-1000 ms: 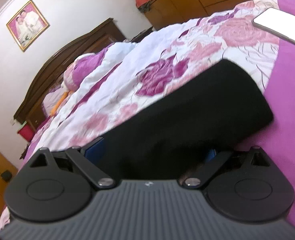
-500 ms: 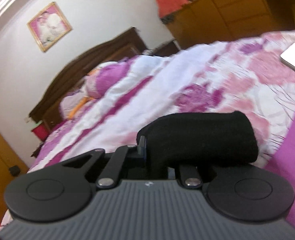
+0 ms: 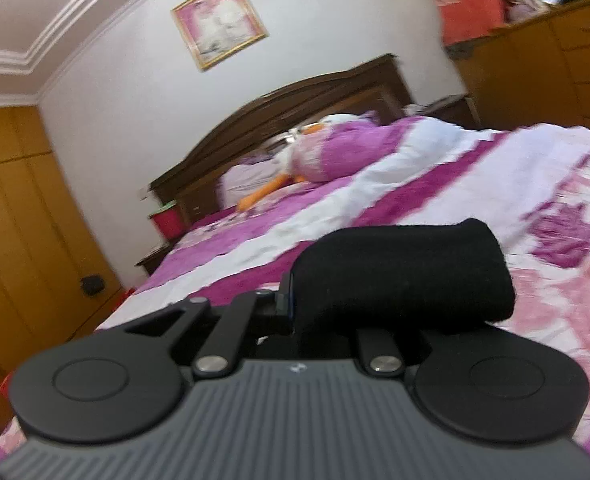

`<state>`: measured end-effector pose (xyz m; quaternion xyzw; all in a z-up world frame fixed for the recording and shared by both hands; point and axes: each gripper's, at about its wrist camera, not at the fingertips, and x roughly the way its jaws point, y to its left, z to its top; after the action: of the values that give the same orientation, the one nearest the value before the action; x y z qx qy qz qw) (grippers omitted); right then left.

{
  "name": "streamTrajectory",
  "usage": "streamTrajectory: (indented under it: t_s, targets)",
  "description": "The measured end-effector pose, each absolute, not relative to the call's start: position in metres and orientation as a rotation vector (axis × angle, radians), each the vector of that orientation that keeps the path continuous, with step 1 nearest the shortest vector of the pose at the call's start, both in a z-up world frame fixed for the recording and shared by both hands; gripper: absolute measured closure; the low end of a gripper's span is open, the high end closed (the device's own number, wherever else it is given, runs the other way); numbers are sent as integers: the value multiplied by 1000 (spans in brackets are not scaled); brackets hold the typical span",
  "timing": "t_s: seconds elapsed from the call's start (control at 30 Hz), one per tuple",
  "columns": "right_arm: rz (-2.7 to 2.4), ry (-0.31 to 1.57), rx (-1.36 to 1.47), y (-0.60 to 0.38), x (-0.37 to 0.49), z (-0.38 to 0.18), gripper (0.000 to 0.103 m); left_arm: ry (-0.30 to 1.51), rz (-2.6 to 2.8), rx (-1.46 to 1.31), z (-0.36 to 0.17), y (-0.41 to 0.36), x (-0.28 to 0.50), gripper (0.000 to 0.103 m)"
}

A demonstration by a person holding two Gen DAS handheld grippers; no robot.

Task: Fold small clothes
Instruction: 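Carry the held sleeve across the cardigan body with the right gripper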

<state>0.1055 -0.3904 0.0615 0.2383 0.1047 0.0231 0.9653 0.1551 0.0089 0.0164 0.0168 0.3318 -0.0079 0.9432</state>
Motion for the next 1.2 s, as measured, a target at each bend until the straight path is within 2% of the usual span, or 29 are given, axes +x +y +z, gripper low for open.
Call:
streamTrajectory:
  t_s: [0.33,0.8,0.93,1.0,1.07,1.2]
  targets:
    - [197,271,333,-291,139,61,91,674,21,-2,12,43,155,0]
    - [272,574,187,-198,186,-33,88,702,56,-36,-6,70,161,0]
    - [280,598,211,-201,182,-31,83,701,54,-46,-6,69,160,0]
    - [291,610,217,-204,176,-27,72,696,48,-47,-4,66,159,0]
    - [310,607,227,-210,163,-22,56,692,40,-46,-1,62,159,0]
    - [306,604,241,-225,138,-14,55,676,16,-36,7,49,158,0]
